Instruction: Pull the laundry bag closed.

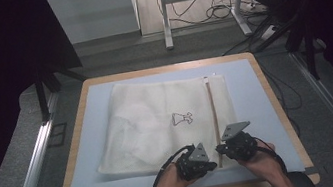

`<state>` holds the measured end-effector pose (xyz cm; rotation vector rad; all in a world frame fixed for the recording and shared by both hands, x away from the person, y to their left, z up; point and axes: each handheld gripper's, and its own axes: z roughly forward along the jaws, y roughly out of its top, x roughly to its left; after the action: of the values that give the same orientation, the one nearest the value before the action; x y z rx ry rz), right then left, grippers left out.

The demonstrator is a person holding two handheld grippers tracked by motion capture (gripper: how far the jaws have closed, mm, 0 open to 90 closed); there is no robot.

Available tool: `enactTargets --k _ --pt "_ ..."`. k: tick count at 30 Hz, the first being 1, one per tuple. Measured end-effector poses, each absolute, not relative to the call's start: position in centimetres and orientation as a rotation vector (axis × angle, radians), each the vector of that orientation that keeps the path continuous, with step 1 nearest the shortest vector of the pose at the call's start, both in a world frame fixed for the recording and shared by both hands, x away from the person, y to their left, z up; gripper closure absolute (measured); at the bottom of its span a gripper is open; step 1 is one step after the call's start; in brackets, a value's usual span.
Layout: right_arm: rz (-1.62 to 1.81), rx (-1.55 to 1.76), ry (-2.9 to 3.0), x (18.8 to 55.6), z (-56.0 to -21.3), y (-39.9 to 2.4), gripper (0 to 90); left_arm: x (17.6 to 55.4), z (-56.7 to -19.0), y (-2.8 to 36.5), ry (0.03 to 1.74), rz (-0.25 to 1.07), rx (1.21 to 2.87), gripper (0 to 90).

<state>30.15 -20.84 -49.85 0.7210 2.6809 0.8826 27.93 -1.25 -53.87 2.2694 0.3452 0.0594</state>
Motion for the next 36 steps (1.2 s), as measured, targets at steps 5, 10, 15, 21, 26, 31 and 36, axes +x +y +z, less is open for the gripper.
enactTargets --k 5,10,15,21,26,31,36 --pt "0.886 0.729 2.658 30.6 -49.9 -20.8 86.2 27.8 -53.9 -1.3 0.342 0.074 2.27 90.0" --pt "0.891 0.733 2.658 31.2 -50.0 -20.9 86.2 27.6 -53.9 -1.3 0.341 0.087 2.271 90.0" --pt "0.886 0.729 2.647 31.4 -50.0 -20.9 86.2 27.6 -53.9 -1.3 0.343 0.093 2.271 90.0" --pt "0.896 0.731 2.651 31.8 -50.1 -21.0 86.2 27.5 -53.9 -1.3 0.342 0.096 2.27 90.0" --pt "0.935 0.749 2.65 32.2 -50.0 -21.1 86.2 27.5 -53.9 -1.3 0.344 0.097 2.271 90.0" --pt "0.906 0.741 2.637 32.4 -50.1 -20.9 86.4 27.5 -53.8 -1.3 0.346 0.095 2.273 90.0" --pt "0.885 0.729 2.631 32.8 -50.1 -20.8 86.4 27.5 -53.9 -1.3 0.352 0.092 2.266 90.0"
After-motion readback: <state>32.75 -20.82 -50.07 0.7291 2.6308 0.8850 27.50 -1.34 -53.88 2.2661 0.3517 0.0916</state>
